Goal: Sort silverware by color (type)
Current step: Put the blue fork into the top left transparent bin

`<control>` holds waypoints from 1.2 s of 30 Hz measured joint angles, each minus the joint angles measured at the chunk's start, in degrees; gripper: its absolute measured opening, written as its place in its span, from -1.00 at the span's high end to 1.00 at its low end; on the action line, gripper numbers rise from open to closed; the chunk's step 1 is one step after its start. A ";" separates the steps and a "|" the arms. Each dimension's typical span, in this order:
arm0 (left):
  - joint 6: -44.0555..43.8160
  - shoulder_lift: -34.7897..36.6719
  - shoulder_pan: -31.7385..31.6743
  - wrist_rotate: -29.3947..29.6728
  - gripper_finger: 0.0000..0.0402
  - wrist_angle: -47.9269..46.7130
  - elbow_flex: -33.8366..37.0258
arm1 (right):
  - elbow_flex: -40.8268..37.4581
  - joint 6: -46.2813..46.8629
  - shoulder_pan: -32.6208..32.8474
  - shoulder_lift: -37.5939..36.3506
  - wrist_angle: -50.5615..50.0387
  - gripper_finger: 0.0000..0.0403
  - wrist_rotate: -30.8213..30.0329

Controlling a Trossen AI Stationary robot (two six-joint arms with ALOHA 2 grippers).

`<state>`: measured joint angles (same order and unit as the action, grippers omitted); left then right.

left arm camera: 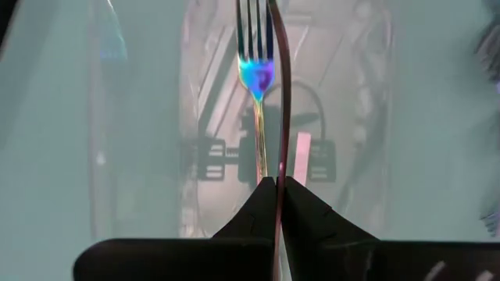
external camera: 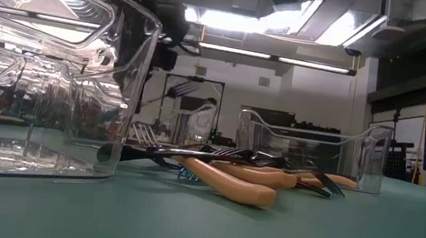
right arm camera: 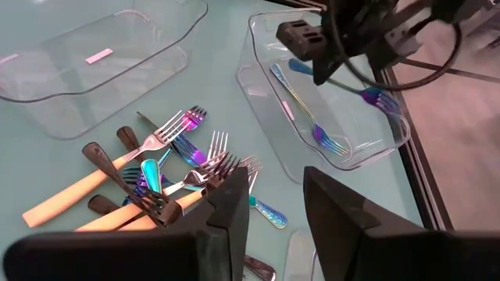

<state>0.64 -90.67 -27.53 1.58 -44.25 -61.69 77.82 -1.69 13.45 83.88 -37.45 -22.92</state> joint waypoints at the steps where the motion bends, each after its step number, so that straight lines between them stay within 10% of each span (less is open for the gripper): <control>1: 0.00 -0.62 0.00 0.04 1.00 -0.08 0.00 | 0.00 0.00 0.00 0.00 0.00 0.44 -0.02; 36: 0.04 -10.82 0.01 0.48 0.98 0.14 -0.04 | 0.00 0.00 0.00 0.00 0.00 0.44 0.00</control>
<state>0.69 -101.49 -27.51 2.07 -44.12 -61.73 77.82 -1.69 13.45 83.88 -37.45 -22.92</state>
